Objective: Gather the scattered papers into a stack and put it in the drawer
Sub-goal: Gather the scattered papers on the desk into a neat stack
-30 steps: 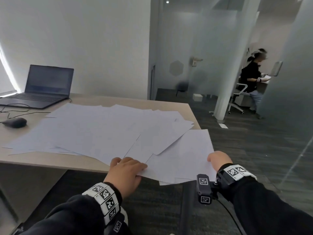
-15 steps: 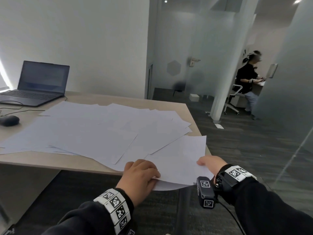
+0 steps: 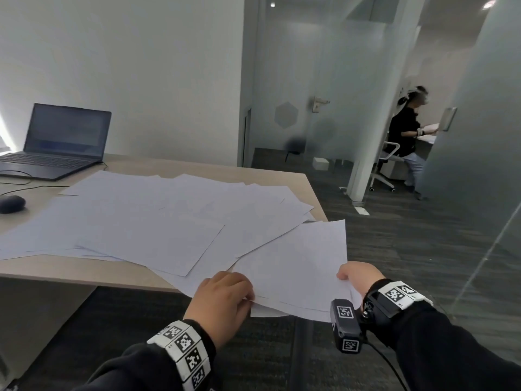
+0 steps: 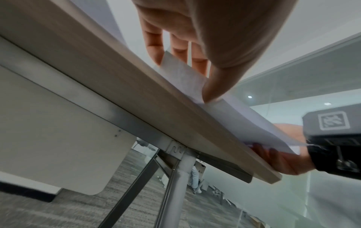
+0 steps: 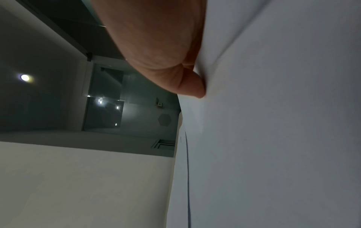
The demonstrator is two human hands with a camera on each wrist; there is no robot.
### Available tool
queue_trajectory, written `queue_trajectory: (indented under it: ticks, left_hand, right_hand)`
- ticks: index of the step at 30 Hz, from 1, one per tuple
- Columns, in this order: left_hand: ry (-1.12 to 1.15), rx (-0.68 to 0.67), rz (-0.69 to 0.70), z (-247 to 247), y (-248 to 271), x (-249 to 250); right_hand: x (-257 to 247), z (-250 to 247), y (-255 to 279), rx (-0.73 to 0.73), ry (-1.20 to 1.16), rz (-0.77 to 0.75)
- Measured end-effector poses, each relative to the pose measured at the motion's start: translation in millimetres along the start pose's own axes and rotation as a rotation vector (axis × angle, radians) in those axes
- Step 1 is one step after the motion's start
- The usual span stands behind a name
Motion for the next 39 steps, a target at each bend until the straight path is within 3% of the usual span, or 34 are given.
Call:
queue_trajectory:
  ticks: [8, 11, 14, 16, 19, 23, 26, 33, 39]
  left_hand:
    - [0.156, -0.043, 0.07, -3.1, -1.0, 18.8]
    - [0.204, -0.162, 0.08, -1.9, -3.3, 37.8]
    - [0.112, -0.226, 0.101, -4.3, -2.6, 44.0]
    - [0.04, -0.194, 0.047, -12.2, -7.5, 37.6]
    - [-0.053, -0.163, -0.152, -23.6, -21.0, 12.0]
    - [-0.146, -0.343, -0.418, -27.7, -20.7, -34.5]
    - [-0.209, -0.442, -0.43, -28.0, -4.3, -48.2]
    - [-0.238, -0.357, -0.288, -44.6, 19.6, -55.9]
    - [-0.111, -0.283, -0.3, -58.6, 32.8, -68.2]
  right_hand:
    - [1.6, 0.6, -0.5, -0.016, 0.046, -0.017]
    - [2.5, 9.0, -5.3, -0.055, 0.038, -0.017]
    - [0.0, 8.9, -3.0, -0.049, 0.119, -0.001]
    - [-1.5, 3.6, -2.9, -0.026, 0.139, 0.02]
    - [-3.1, -8.3, -3.0, 0.055, 0.179, 0.042]
    - [3.8, -13.4, -13.5, 0.106, 0.138, 0.008]
    - [5.0, -11.1, -19.8, 0.158, 0.049, -0.022]
    - [-4.2, 7.2, -20.0, 0.186, -0.133, -0.091]
    - [-8.6, 11.6, -14.9, 0.203, -0.167, -0.092]
Point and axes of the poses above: each hand's wrist, its own y-axis away from the middle knuckle, its own z-axis out of the palm, x = y × z, the point moved 3 cm from there along -y, towards the middle knuckle, and after that the axes turned 8 degrees about -x, right-handed, at the moved point
